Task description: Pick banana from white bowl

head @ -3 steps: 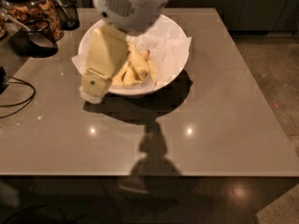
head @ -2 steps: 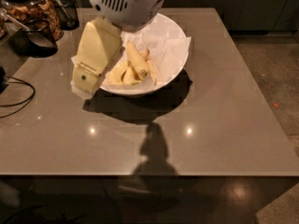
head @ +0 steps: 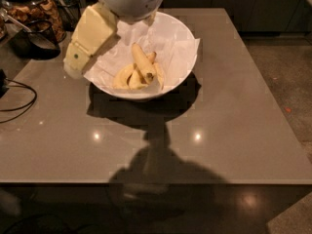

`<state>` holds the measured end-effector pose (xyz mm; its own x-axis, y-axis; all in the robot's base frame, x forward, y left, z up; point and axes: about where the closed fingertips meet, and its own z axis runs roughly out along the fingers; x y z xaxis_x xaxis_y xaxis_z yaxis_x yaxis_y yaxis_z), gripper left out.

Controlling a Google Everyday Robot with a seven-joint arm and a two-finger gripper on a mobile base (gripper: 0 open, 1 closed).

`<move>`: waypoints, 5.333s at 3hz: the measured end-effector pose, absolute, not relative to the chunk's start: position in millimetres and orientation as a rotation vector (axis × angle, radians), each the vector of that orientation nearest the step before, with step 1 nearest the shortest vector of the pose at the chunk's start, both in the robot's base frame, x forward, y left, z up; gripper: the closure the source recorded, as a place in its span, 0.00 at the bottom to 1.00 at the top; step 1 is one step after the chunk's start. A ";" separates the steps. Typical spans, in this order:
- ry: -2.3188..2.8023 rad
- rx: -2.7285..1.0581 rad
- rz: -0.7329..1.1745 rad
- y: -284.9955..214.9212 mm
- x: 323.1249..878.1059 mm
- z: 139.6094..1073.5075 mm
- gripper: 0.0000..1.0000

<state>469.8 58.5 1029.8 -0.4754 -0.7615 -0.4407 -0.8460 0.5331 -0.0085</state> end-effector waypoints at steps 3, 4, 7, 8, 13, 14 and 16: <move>2.571 -1.084 0.325 49.7 530.8 991.4 0.12; 2.619 -1.027 0.318 41.0 544.7 977.8 0.12; 2.724 -0.924 0.279 23.7 581.2 953.7 0.23; 2.752 -0.911 0.261 22.5 590.5 945.4 0.31; 2.860 -0.860 0.177 2.2 614.5 894.2 0.44; 2.876 -0.850 0.158 -1.7 619.3 887.9 0.41; 2.888 -0.848 0.143 -2.9 622.9 882.3 0.83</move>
Offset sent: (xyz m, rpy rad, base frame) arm 0.0691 -0.0134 -0.0465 0.0032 0.1443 -0.2233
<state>622.9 -2.9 882.3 -0.8340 -0.5312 -0.1490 -0.5433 0.8377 0.0547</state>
